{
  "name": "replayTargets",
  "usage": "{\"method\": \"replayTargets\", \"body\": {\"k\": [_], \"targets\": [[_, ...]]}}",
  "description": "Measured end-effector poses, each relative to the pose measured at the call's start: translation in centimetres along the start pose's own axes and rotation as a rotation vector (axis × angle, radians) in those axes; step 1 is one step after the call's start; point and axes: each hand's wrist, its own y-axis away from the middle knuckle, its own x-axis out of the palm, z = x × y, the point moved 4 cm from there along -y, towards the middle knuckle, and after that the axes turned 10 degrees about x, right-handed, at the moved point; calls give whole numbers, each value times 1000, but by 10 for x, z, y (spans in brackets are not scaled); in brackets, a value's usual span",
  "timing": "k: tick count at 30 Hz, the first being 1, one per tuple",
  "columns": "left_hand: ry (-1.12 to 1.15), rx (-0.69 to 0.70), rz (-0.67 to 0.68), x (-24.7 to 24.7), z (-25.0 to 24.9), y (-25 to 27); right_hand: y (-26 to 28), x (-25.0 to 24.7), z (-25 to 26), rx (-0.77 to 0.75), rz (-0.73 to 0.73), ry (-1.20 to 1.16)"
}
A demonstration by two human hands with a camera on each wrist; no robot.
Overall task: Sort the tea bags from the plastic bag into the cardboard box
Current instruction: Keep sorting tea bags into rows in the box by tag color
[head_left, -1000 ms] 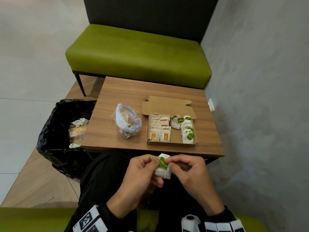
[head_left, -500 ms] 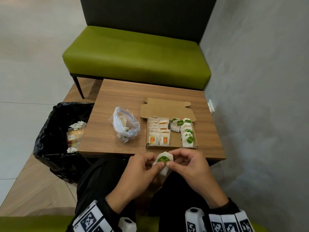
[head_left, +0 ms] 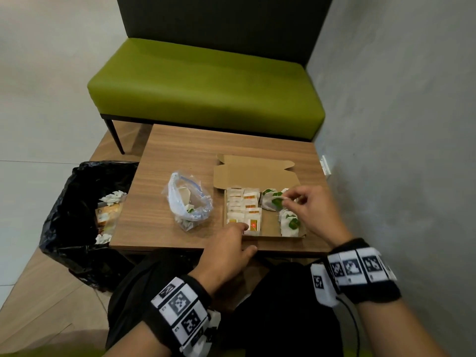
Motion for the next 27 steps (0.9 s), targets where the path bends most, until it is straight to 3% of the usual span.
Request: {"method": "replayTargets", "body": {"k": [4, 7, 10, 18, 27], "targets": [[-212, 34, 139, 15, 5, -9, -35, 16, -10, -2, 11, 201], [-253, 47, 155, 20, 11, -9, -56, 37, -19, 43, 110, 269], [-268, 66, 150, 23, 12, -10, -71, 49, -27, 88, 119, 334], [-276, 71, 160, 20, 15, -14, -83, 55, -24, 52, -61, 480], [-255, 90, 146, 18, 15, -11, -76, 55, -19, 24, -179, 443]]}}
